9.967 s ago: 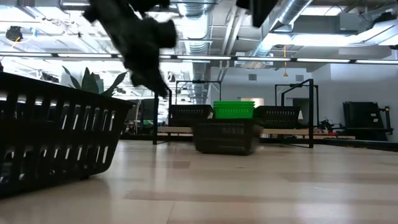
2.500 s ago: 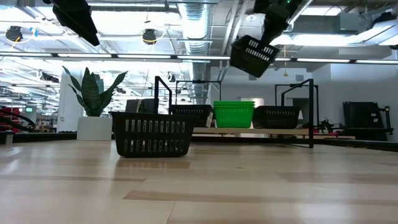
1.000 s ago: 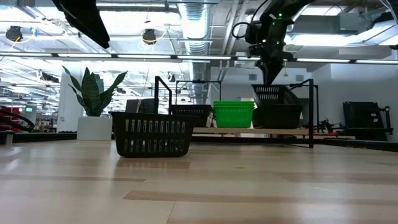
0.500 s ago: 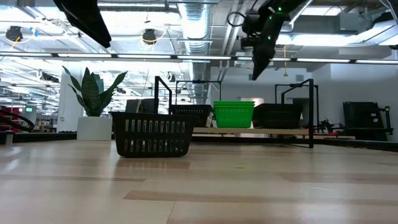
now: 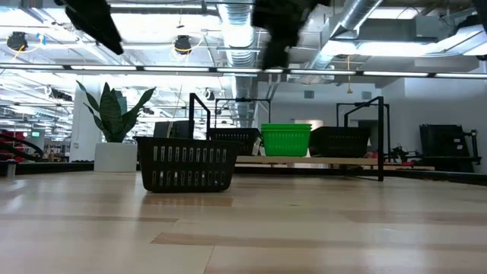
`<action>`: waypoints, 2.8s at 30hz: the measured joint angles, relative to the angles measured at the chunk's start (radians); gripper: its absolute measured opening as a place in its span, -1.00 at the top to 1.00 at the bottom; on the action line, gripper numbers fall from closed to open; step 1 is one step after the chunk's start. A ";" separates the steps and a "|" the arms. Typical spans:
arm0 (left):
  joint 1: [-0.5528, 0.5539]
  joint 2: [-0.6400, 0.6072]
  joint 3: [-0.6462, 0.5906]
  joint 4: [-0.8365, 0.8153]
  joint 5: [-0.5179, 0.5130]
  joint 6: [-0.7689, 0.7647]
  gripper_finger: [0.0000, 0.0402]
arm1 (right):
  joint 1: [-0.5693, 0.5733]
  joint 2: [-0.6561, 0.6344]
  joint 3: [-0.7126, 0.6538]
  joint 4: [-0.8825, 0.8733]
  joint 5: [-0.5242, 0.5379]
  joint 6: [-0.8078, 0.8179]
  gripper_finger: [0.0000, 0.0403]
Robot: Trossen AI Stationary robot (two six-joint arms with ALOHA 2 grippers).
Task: Stack baskets on shelf by color
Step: Stack the black basket on top of the black basket on the shelf
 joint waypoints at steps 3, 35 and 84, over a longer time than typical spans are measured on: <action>-0.040 0.000 0.000 -0.027 0.000 -0.047 -0.30 | 0.116 0.026 -0.042 0.146 0.117 -0.048 0.27; -0.149 0.000 -0.001 -0.116 -0.008 -0.235 -0.30 | 0.183 0.491 0.181 0.397 0.123 -0.131 -0.16; -0.160 0.000 0.000 -0.153 -0.034 -0.274 -0.30 | -0.057 0.256 0.326 0.147 0.087 -0.168 0.98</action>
